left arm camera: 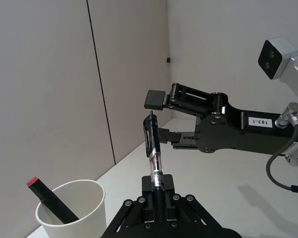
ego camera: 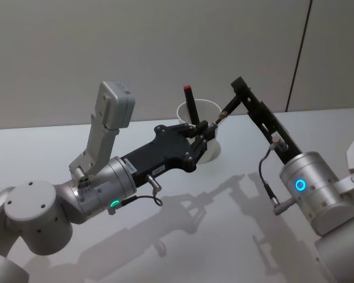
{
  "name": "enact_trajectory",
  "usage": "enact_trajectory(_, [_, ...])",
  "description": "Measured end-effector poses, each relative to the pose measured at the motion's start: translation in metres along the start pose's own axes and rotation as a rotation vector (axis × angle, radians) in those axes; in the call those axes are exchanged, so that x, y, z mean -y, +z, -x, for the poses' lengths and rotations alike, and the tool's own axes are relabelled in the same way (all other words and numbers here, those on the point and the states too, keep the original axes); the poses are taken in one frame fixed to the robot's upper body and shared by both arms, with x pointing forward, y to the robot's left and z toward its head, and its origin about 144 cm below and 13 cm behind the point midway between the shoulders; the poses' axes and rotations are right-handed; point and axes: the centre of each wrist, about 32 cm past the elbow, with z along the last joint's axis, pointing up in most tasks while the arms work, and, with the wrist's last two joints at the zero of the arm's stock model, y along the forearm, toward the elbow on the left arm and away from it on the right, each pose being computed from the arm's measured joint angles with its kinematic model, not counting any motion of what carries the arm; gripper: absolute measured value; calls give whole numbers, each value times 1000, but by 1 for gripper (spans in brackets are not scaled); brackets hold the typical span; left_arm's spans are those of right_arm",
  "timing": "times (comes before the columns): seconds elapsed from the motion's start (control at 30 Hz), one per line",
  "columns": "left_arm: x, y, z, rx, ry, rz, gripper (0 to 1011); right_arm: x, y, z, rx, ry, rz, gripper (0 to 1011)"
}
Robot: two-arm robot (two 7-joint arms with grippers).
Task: Place the pen into the pen holder.
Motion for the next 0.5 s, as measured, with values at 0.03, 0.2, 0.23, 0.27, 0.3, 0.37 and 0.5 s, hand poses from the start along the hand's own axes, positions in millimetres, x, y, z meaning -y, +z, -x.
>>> enact_trajectory(0.03, [0, 0, 0, 0, 0, 0, 129, -1, 0, 0, 0, -1, 1, 1001])
enact_trajectory(0.2, [0, 0, 0, 0, 0, 0, 129, -4, 0, 2, -3, -3, 11, 1001])
enact_trajectory(0.23, [0, 0, 0, 0, 0, 0, 129, -5, 0, 3, -4, -2, 14, 1001])
enact_trajectory(0.27, [0, 0, 0, 0, 0, 0, 129, -6, 0, 3, -4, -2, 17, 1001])
enact_trajectory(0.3, [0, 0, 0, 0, 0, 0, 129, -7, -1, 3, -5, 0, 22, 1001])
enact_trajectory(0.37, [0, 0, 0, 0, 0, 0, 129, -8, -1, 4, -5, 2, 28, 1001])
enact_trajectory(0.5, [0, 0, 0, 0, 0, 0, 129, -12, -2, 6, -6, 6, 41, 1001])
